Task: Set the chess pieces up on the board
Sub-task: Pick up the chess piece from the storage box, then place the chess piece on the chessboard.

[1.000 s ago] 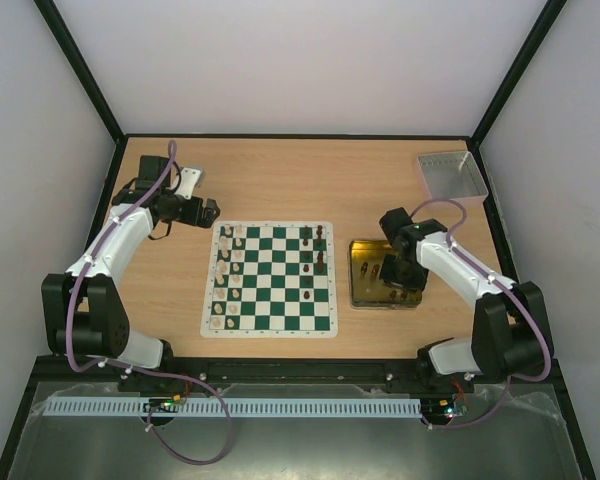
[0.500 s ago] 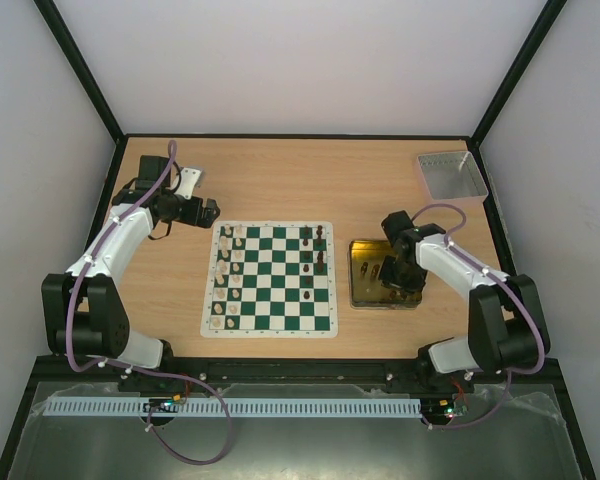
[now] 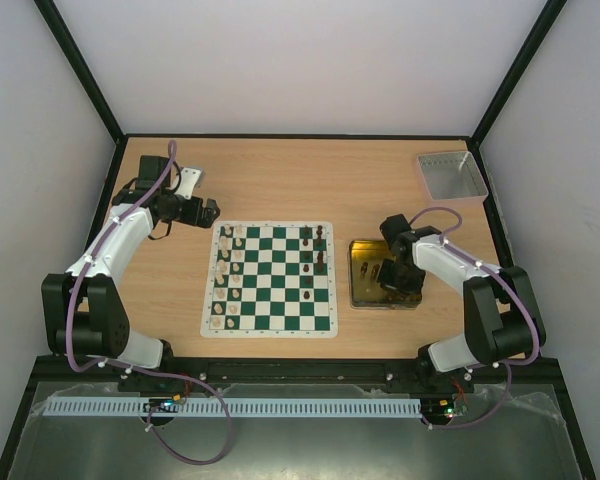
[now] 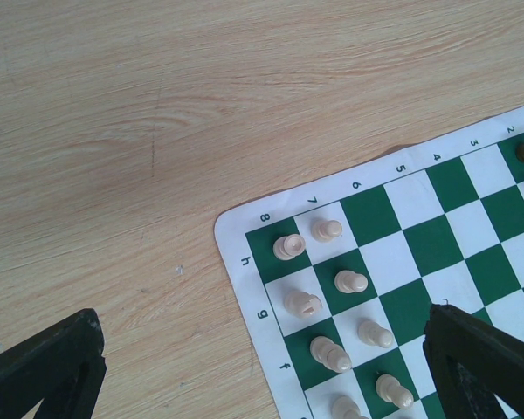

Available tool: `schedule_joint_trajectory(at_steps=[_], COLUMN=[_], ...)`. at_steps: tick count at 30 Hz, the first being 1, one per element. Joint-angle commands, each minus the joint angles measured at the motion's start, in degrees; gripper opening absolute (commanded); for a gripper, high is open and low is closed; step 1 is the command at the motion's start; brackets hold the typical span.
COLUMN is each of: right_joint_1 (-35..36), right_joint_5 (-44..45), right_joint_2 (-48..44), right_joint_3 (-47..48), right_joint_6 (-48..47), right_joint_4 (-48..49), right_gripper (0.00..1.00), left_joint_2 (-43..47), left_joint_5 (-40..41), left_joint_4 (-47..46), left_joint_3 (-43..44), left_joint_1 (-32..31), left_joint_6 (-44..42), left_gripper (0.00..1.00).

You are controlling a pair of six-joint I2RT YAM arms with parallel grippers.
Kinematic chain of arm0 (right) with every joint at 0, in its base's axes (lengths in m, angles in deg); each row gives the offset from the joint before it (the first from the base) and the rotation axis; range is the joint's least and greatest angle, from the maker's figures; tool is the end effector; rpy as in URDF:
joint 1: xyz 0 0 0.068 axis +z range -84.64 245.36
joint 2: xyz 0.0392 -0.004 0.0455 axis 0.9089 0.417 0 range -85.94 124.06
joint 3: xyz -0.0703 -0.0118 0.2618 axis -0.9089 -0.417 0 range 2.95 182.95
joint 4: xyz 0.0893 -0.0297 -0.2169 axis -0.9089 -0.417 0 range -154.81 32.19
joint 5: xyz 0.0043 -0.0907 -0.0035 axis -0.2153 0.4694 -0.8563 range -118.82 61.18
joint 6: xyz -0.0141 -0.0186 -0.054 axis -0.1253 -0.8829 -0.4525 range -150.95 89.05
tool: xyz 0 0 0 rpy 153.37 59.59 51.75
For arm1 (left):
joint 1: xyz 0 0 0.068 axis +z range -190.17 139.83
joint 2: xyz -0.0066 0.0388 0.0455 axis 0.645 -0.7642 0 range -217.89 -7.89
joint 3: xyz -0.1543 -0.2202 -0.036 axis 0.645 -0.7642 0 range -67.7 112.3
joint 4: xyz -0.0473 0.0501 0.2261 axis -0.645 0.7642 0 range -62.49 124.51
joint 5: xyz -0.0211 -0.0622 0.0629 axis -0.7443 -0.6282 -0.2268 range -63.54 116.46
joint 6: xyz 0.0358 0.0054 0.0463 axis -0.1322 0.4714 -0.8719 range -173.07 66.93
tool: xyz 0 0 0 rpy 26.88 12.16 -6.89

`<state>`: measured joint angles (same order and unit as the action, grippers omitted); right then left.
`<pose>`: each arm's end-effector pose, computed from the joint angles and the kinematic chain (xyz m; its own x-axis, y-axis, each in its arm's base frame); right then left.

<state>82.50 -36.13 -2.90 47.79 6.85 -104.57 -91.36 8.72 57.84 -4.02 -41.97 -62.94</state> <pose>0.1960 0.0661 0.1705 -0.9379 0.3469 0.0084 0.3440 0.9263 0.1539 0.2885 -0.0220 0.2689 -0.7170 0.1860 -0.6718 0.3534 0.9277 -0.1203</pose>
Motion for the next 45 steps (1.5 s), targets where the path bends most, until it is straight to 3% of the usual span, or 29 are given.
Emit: schedule_joint_trajectory(at_steps=[1,5,21,25,34,45], right_joint_1=[-0.4,-0.4,0.1,5.7,26.6,33.0], right_joint_5=[1.9,2.5,4.8,4.2,3.8,-1.1], right_joint_2=[-0.1,-0.3,-2.5,-2.0,5.7,12.3], right_joint_3=[-1.0,-0.4,8.8,13.0,23.5,23.9], right_joint_6=[1.5,1.6,-1.1,-0.2,4.4,2.6], right_joint_4=[0.4,-0.2,-8.2,-10.6,-13.2,-9.2], right_gripper=[0.11,0.02,0.02,0.02,0.02,0.02], left_joint_2=[-0.7,-0.9,-1.4,-1.6,-1.3,-0.5], left_joint_5=[-0.2,-0.3,-0.5,-0.4,-0.4,-0.5], left_joint_4=[0.1,0.2,0.4,0.4,0.4,0.0], left_joint_3=[0.8,1.2,1.9,2.1,1.7,0.7], left_joint_1=[0.4,0.3,0.3,0.3,0.3,0.3], left_joint_6=[-0.2,-0.2,-0.2,0.0,0.0,-0.1], left_gripper=[0.99,0.99,0.99,0.99,0.99,0.99])
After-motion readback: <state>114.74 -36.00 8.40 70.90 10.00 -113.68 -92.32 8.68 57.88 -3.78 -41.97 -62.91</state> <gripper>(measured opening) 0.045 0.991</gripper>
